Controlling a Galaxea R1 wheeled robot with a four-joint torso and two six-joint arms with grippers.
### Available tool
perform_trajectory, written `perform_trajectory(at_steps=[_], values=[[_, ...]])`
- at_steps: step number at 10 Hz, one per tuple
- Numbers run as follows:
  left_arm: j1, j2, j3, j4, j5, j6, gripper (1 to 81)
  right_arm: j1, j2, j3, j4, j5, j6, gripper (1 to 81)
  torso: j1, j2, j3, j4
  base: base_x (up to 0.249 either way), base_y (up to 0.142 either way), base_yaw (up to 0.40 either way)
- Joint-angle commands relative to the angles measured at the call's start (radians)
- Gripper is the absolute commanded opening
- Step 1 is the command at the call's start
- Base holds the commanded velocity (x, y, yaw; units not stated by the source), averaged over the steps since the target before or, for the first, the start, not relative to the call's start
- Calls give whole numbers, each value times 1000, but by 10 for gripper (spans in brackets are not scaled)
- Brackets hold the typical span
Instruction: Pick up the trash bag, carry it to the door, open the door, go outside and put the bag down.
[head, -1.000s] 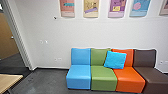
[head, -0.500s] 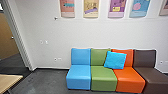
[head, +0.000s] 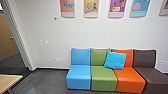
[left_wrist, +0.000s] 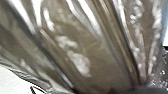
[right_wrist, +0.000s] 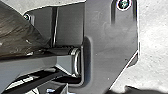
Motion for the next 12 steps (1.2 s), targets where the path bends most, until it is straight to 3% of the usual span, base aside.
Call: perform_trajectory(at_steps=[1,12], values=[[-52,-4,-14,1,88,7,10,49,-6,3,-6,-61,-1,811,0,0,0,0,0,0,0],[-52,1,-14,15,88,7,10,46,-4,3,-6,-61,-1,811,0,0,0,0,0,0,-149]])
